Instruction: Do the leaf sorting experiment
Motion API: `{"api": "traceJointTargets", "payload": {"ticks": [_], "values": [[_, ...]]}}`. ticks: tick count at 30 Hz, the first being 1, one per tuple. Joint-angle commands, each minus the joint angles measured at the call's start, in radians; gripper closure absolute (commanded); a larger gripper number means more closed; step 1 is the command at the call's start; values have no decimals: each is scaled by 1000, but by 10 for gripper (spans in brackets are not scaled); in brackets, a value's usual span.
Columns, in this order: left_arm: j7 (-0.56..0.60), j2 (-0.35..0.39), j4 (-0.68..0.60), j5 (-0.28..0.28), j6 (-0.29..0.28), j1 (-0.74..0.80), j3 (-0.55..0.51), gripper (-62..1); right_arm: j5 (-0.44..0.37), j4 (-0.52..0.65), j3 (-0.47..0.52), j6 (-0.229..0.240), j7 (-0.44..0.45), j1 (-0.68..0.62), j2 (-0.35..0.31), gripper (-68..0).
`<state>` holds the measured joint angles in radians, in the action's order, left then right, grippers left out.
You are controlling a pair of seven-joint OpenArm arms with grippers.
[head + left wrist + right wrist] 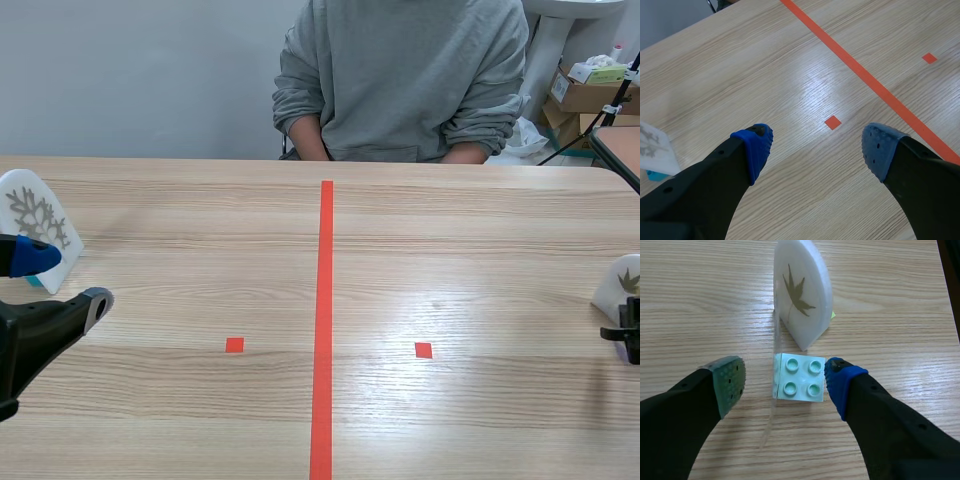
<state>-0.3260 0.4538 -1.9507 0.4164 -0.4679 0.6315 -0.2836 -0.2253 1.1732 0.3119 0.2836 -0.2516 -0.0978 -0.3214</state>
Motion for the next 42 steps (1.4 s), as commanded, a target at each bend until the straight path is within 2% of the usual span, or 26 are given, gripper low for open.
{"api": "traceJointTargets", "payload": {"ticks": [1,6,11,18,24,30,36,42], "values": [[9,-7,-10,6,2,0,3,-402,-6,23,-4,-3,14,11,-14,-376],[9,-8,-10,6,2,0,3,-402,-6,85,-4,-3,6,-21,-23,-376],[9,-7,-10,6,2,0,3,-402,-36,260,-4,31,-16,-122,-39,-376],[14,-7,-10,10,2,0,3,-402,-139,592,-5,138,-20,-323,-106,-385],[15,-7,-10,10,1,-1,3,-402,-230,767,-47,208,-36,-422,-172,-385],[19,-7,-10,14,1,-1,3,-402,-236,863,-156,227,-47,-466,-224,-387],[18,-7,-10,14,1,0,3,-402,-240,907,-234,242,-70,-488,-224,-504],[14,-7,-10,14,1,0,3,-402,-254,908,-274,241,-80,-490,-224,-504]]}}
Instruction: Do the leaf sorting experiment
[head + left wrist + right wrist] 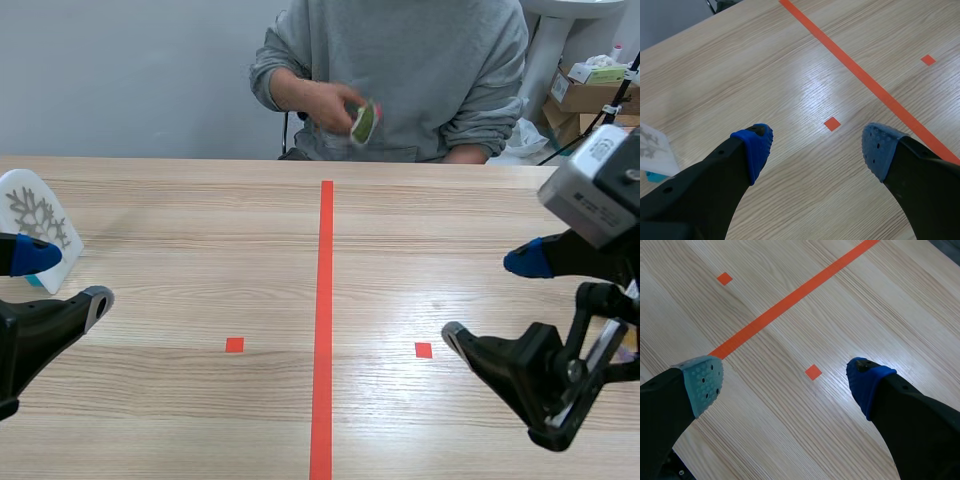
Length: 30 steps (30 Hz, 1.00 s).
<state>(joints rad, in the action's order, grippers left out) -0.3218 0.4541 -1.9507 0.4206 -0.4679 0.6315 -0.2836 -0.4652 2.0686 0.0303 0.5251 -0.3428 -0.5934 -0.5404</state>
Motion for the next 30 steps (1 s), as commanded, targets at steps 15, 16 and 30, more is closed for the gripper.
{"api": "traceJointTargets", "payload": {"ticks": [15,16,30], "values": [[-5,-7,-10,10,2,0,3,-402,-18,12,8,0,4,6,-5,-504],[-16,-7,-10,10,2,-1,3,-402,-18,12,8,0,4,6,-5,-504],[-47,-7,-10,5,1,0,3,-402,-18,12,8,0,4,6,-5,-504]]}}
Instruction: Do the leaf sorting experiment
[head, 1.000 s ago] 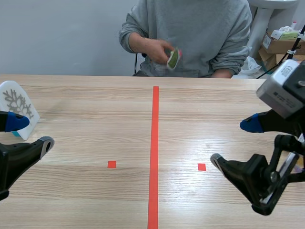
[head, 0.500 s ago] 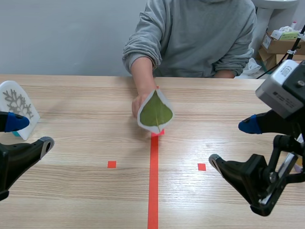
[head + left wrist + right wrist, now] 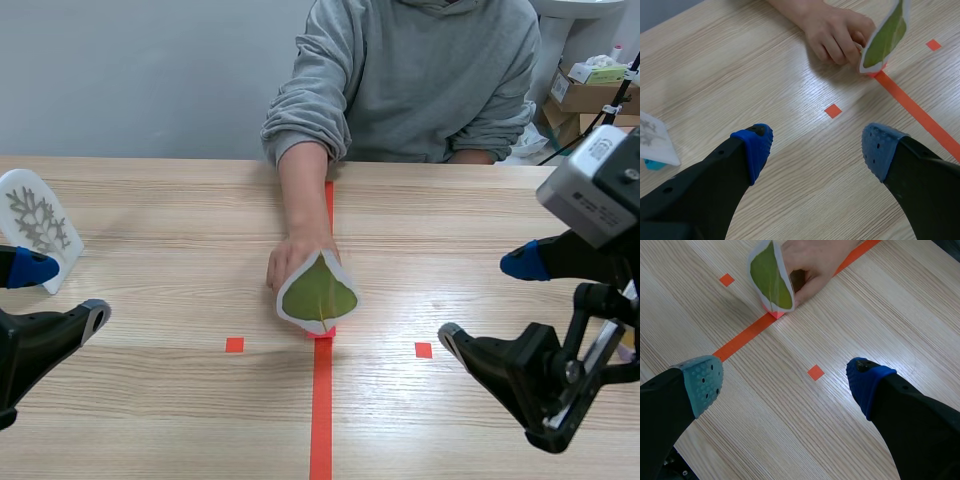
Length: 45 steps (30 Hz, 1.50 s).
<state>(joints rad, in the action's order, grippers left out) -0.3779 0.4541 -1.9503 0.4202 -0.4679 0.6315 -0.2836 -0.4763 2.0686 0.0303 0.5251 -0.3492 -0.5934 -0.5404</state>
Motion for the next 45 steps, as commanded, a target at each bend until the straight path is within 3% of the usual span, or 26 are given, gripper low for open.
{"api": "traceJointTargets", "payload": {"ticks": [1,11,45], "values": [[10,-7,-11,5,1,0,3,-402,-7,12,8,0,11,6,-5,-504],[10,-7,-11,6,1,0,3,-428,-7,12,8,0,11,6,-5,-504],[-8,-7,-11,6,1,0,3,-428,-7,12,8,0,11,6,-5,-504]]}}
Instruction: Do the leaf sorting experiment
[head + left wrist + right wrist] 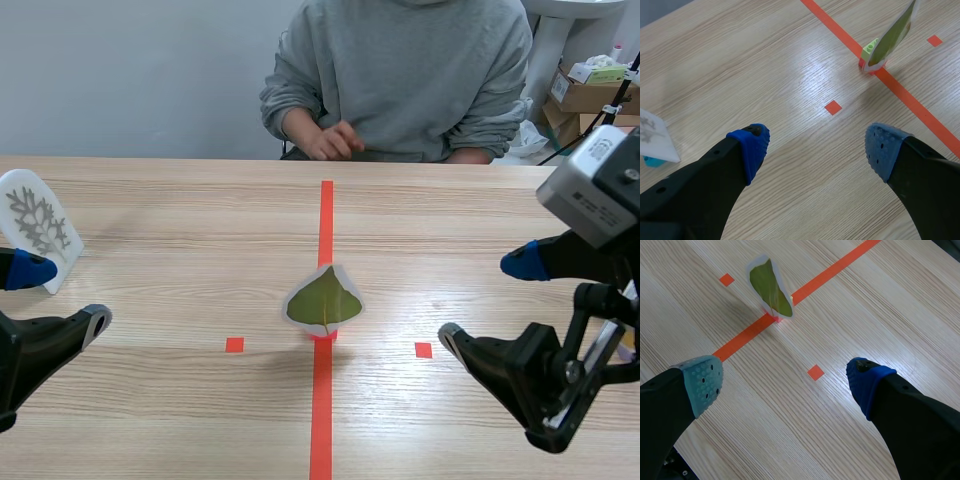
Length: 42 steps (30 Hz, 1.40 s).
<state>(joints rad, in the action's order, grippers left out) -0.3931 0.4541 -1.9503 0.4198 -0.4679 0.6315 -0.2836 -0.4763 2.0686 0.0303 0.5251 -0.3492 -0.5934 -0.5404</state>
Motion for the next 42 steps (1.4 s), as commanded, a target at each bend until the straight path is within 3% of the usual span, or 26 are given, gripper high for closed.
{"api": "traceJointTargets", "payload": {"ticks": [1,42], "values": [[7,-7,-11,6,1,0,3,-428,-7,12,8,0,11,6,-5,-504],[11,-7,-11,7,1,0,3,-428,1,11,8,0,7,14,-33,-504]]}}
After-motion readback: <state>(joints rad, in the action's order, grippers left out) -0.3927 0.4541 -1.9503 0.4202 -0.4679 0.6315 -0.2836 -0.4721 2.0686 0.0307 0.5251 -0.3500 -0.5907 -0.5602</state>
